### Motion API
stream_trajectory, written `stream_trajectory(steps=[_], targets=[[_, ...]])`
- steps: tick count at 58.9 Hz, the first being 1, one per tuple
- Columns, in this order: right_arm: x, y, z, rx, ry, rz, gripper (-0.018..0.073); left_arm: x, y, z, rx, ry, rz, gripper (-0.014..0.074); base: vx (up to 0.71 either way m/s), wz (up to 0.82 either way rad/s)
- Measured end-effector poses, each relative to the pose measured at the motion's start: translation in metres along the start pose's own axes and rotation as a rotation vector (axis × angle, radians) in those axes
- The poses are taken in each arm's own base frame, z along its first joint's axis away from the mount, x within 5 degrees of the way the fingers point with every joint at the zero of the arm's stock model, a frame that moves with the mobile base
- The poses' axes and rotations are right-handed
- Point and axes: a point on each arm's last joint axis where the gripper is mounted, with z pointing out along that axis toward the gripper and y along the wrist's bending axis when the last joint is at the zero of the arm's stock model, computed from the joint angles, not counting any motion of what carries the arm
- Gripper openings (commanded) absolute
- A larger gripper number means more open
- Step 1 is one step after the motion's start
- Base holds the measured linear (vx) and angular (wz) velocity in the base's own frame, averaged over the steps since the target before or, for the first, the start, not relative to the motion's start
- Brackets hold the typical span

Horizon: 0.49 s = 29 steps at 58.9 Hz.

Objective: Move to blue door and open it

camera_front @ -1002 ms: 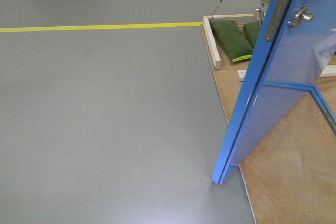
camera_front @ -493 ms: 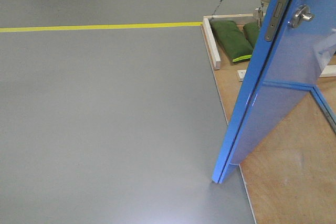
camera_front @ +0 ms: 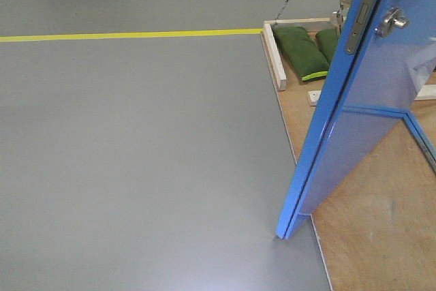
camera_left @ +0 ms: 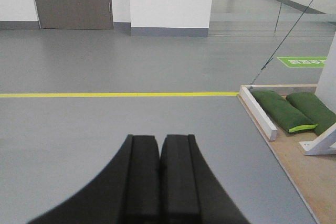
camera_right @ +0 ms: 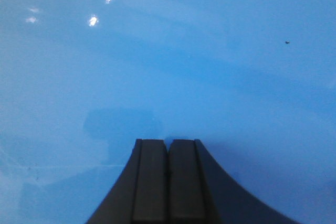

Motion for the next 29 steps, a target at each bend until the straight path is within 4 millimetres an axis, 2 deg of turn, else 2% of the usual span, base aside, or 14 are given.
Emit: stream_trajectory(steps=[29], targets=[[-0.0005, -0.0001, -0.0002, 0.0, -0.002, 0.001, -0.0001, 0.0, 0.0, 0.0, 0.0, 0.0, 0.0, 0.0073, 0.01, 0.02]])
